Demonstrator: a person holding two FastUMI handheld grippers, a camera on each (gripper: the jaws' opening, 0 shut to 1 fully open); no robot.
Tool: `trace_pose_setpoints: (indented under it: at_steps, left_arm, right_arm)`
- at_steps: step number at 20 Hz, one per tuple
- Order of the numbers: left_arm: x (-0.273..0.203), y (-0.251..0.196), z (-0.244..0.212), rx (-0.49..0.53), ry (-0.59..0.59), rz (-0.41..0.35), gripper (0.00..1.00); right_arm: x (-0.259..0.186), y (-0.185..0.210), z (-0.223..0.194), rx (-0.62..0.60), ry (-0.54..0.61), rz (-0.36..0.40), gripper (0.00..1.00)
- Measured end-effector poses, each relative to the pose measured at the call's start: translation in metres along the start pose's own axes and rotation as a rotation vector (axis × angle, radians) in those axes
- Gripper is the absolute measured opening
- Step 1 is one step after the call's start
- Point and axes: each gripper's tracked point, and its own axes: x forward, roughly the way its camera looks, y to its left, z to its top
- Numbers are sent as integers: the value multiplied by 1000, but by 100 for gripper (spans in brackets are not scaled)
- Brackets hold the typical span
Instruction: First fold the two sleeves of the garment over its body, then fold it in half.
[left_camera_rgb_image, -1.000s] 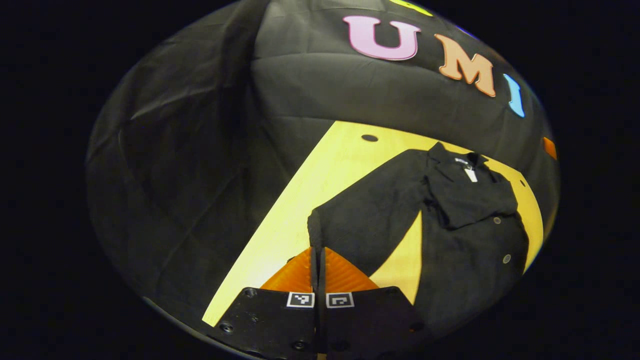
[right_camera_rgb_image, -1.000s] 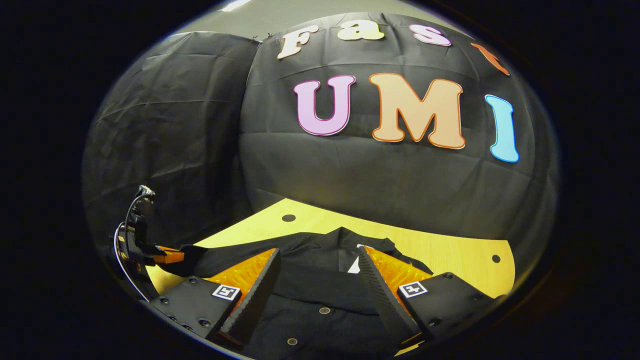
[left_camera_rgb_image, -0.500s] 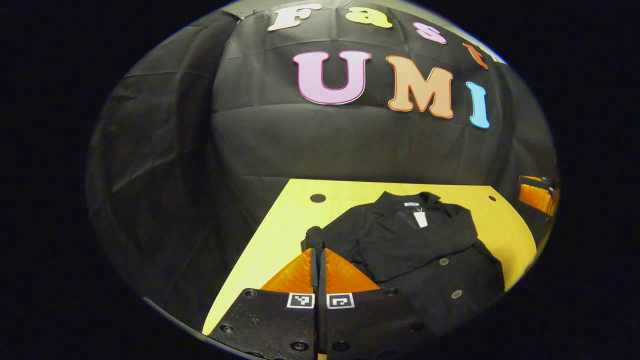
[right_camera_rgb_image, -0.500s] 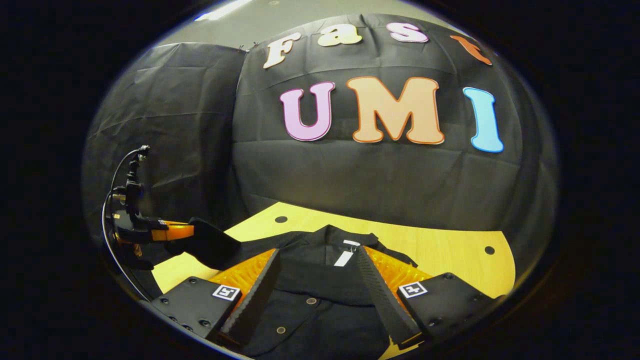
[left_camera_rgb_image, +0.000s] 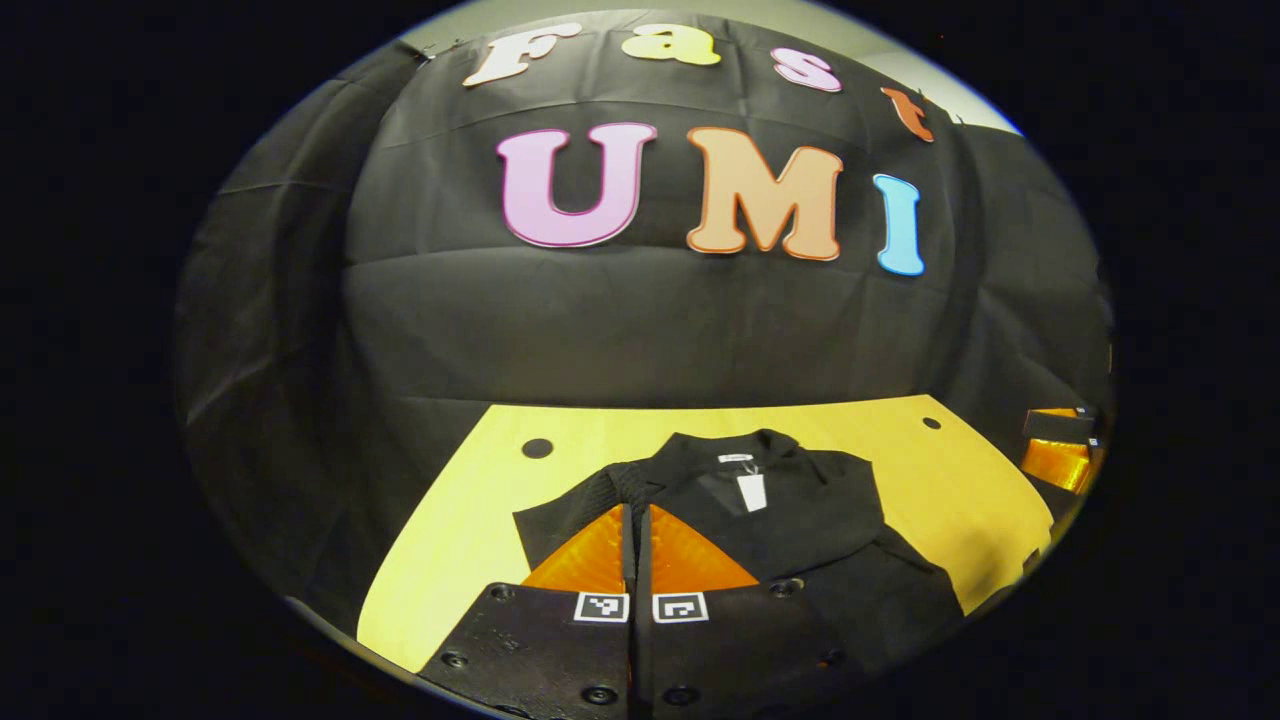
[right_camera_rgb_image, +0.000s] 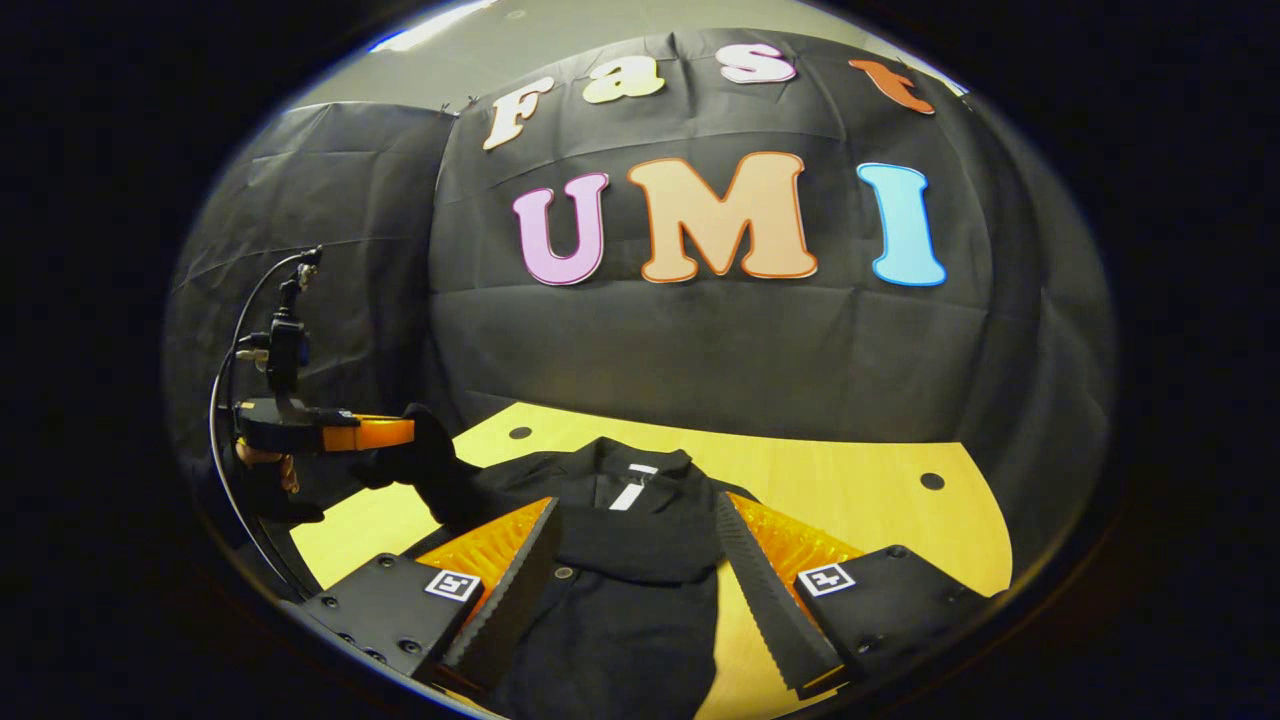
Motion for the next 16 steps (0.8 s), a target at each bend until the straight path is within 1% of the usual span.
trace_pose_setpoints:
  at_steps: [4, 9, 10, 12, 13, 14, 15, 16]
  left_arm:
    - [22, -40, 2, 27, 14, -46, 0]
    - [49, -90, -6, 33, 47, -108, 0]
    - [55, -100, -10, 38, 56, -119, 0]
    - [66, -120, -15, 47, 74, -146, 0]
    - [71, -131, -18, 55, 82, -159, 0]
    - [77, -141, -21, 63, 91, -173, 0]
    - [82, -153, -25, 68, 99, -188, 0]
    - [88, -165, -30, 72, 109, -205, 0]
  right_arm:
    - [-18, -32, -7, 32, -1, -42, 99]
    - [-42, -68, -21, 66, 8, -99, 99]
    - [-46, -76, -24, 69, 11, -111, 96]
    - [-55, -87, -30, 78, 19, -134, 98]
    - [-59, -94, -32, 83, 22, -146, 94]
    - [-63, -99, -37, 89, 27, -156, 98]
    - [-68, -106, -40, 95, 33, -166, 98]
    - [-72, -111, -42, 101, 36, -176, 95]
